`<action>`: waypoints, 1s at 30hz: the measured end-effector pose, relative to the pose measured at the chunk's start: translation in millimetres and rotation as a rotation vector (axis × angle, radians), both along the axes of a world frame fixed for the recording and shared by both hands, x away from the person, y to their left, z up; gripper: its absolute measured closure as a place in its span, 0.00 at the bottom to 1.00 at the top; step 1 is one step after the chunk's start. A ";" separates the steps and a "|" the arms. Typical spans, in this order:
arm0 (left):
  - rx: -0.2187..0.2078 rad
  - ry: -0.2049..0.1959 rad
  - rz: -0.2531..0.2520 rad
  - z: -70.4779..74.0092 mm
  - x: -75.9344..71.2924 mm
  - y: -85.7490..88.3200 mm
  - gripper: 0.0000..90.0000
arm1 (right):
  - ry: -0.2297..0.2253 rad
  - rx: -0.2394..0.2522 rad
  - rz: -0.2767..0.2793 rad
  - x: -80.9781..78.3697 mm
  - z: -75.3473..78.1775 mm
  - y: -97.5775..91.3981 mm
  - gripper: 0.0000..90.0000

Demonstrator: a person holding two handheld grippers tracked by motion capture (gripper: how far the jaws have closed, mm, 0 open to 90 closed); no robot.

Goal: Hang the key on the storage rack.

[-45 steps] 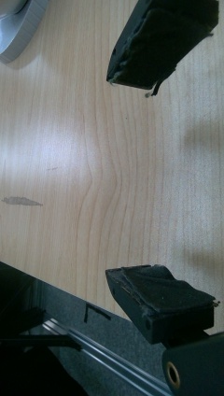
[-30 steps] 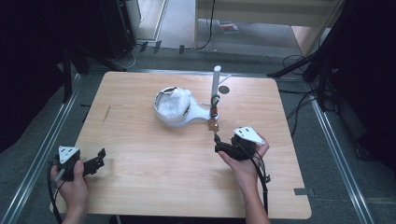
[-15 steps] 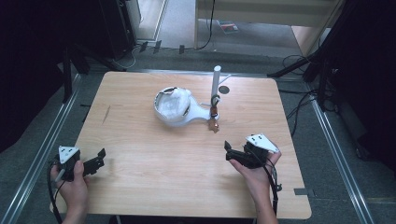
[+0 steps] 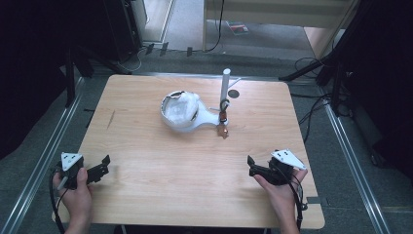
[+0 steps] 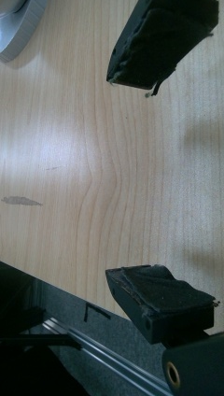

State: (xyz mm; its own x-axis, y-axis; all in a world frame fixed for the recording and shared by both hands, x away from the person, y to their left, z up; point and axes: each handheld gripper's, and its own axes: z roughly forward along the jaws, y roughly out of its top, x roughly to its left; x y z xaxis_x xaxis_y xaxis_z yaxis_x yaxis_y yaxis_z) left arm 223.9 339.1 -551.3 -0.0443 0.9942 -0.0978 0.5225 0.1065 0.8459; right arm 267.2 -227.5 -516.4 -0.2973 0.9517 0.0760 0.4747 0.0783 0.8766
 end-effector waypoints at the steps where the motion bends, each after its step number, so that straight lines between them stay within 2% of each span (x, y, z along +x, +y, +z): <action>1: 0.001 0.000 -0.001 0.0 0.0 0.0 0.08 | -0.002 0.002 -0.004 -1.5 -0.2 -3.1 0.00; 8: 0.000 0.000 0.000 0.0 0.2 0.0 0.08 | -0.011 0.026 -0.045 -11.8 -1.1 -25.7 0.00; 20: 0.002 0.000 0.000 0.0 0.2 -0.2 0.08 | -0.008 -0.001 -0.088 -24.4 -5.7 -48.9 0.00; 30: 0.001 0.000 0.000 0.0 0.2 -0.1 0.08 | 0.002 -0.022 -0.090 -34.6 -11.4 -63.4 0.00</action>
